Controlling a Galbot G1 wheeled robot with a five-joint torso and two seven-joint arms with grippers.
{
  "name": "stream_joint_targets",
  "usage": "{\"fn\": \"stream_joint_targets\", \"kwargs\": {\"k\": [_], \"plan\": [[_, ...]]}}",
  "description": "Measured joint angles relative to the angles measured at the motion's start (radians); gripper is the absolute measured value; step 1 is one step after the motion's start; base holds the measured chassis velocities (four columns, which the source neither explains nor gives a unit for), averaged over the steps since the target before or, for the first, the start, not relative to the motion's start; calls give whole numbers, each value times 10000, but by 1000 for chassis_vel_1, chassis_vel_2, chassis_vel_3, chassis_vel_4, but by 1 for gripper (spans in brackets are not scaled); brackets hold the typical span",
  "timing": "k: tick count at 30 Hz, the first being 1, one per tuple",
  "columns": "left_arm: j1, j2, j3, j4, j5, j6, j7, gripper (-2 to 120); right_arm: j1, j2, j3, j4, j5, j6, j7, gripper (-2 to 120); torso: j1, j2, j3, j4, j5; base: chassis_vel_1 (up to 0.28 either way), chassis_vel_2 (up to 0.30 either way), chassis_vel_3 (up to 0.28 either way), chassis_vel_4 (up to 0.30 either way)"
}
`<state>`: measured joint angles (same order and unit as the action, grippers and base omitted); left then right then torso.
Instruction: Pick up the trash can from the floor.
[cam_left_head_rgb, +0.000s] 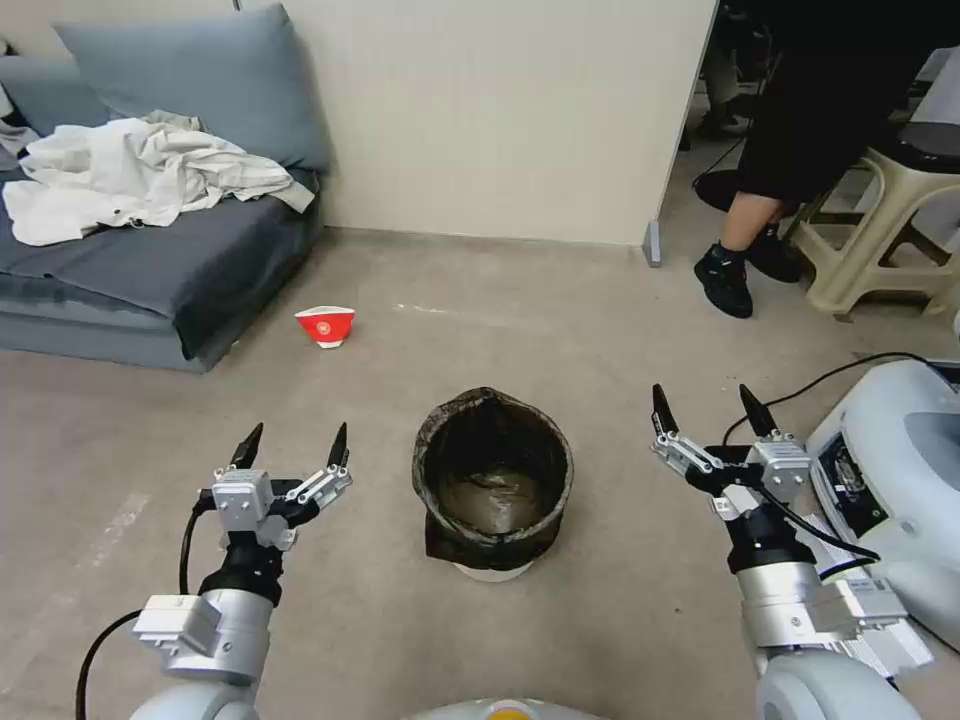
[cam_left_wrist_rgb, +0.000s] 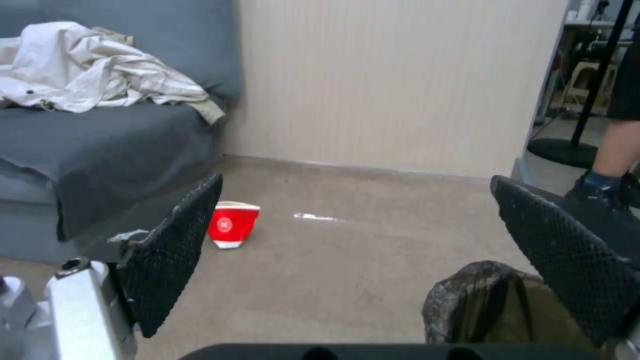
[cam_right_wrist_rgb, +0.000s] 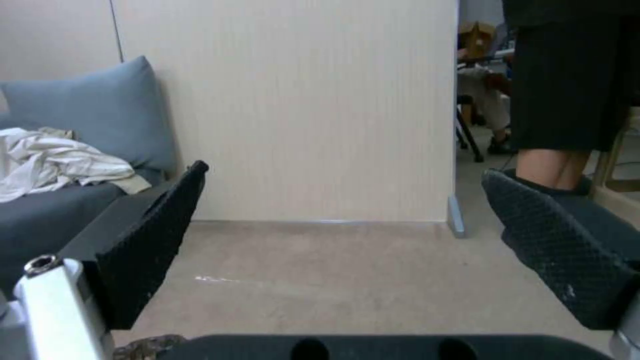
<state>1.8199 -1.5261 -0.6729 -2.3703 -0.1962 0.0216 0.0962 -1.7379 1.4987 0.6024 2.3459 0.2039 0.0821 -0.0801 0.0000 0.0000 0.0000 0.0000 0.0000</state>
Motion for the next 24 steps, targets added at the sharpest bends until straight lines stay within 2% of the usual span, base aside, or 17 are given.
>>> {"fn": "stream_joint_targets", "kwargs": {"k": [5, 10, 11, 12, 14, 16, 18, 22, 24], "plan": [[-343, 235, 101, 158, -376, 21, 5, 100, -77, -2, 4, -41, -81, 85, -4, 100, 0, 0, 0, 0, 0, 0, 0, 0, 0], [-911, 856, 330, 399, -1252, 259, -67, 100, -222, 69, -4, -68, -305, 164, -40, 100, 0, 0, 0, -1, -2, 0, 0, 0, 0], [-1174, 1268, 432, 487, -1704, 589, -242, 100, -237, 90, 1, -77, -335, 168, -43, 100, 0, 0, 1, 0, -1, 0, 0, 0, 0], [-1174, 1268, 432, 487, -1704, 589, -242, 100, -237, 90, 1, -77, -335, 168, -43, 100, 0, 0, 1, 0, -1, 0, 0, 0, 0], [-1481, 1817, 594, 657, -2356, 1042, -655, 100, -241, 122, 9, -78, -374, 168, -45, 100, 0, 0, 1, 0, -3, 0, 0, 0, 0], [-1597, 2067, 649, 719, -2643, 1217, -854, 100, -248, 131, 13, -76, -391, 168, -45, 100, 0, 0, 0, 0, -3, 0, 0, 0, 0], [-2010, 2879, 758, 881, -3739, 1949, -1421, 100, -301, 158, 26, -43, -486, 156, -45, 100, 0, 0, 0, -1, -3, 0, 0, 0, 0], [-2292, 3412, 824, 990, -4459, 2426, -1729, 100, -329, 208, 37, -31, -560, 137, -43, 100, 0, 0, 1, -1, -1, 0, 0, 0, 0], [-2582, 3786, 963, 1046, -5100, 2975, -1951, 100, -361, 283, 40, -15, -612, 125, -28, 100, 0, 0, 0, 1, -1, 0, 0, 0, 0]]}}
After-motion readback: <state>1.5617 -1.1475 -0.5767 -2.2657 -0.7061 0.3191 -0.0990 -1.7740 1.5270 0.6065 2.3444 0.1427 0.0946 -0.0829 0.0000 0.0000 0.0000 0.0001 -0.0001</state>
